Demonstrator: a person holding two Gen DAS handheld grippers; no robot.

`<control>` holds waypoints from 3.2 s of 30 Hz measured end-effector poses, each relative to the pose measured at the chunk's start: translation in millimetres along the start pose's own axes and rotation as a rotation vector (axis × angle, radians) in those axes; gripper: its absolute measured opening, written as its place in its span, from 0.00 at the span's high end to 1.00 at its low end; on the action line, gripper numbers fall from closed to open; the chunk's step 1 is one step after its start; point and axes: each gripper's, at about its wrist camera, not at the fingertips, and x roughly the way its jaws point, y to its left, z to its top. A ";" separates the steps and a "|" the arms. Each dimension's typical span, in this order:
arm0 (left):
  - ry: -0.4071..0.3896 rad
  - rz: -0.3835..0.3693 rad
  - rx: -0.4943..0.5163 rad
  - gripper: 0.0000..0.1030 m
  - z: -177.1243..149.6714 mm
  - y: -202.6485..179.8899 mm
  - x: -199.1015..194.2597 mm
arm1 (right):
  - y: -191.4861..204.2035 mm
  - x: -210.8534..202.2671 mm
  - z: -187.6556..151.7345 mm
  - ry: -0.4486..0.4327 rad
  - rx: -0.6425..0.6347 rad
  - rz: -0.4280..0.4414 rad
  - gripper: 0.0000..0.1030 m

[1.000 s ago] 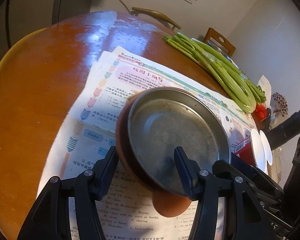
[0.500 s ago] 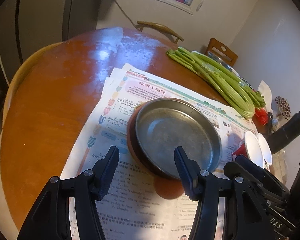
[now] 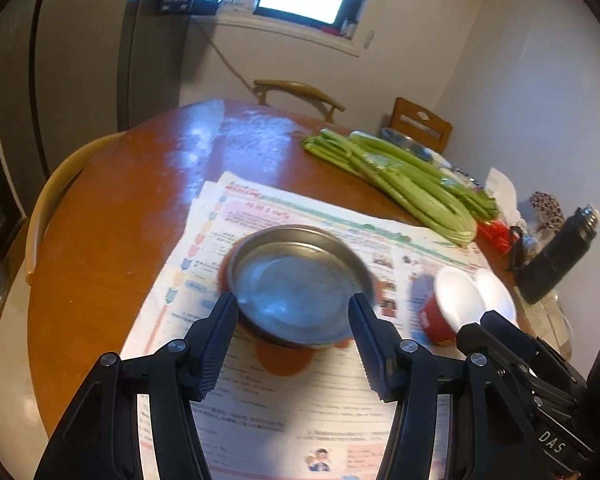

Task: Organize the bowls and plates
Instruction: 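Move the left tool to the rim of the deep steel bowl, then grasp the deep steel bowl rim with the left tool and lift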

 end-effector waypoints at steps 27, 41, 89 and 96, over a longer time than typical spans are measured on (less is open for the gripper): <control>0.101 -0.171 0.242 0.42 -51.0 -164.2 3.4 | -108.6 -127.1 -37.4 -0.095 0.064 -0.257 0.43; 0.169 -0.190 0.315 0.42 -74.7 -207.8 20.8 | -154.8 -145.3 -59.6 0.002 0.064 -0.336 0.43; 0.356 -0.183 0.286 0.50 -114.1 -240.3 106.4 | -177.3 -70.9 -109.9 0.195 0.037 -0.221 0.45; 0.337 -0.185 0.287 0.50 -111.9 -239.0 98.5 | -176.3 -75.0 -107.2 0.184 0.038 -0.220 0.45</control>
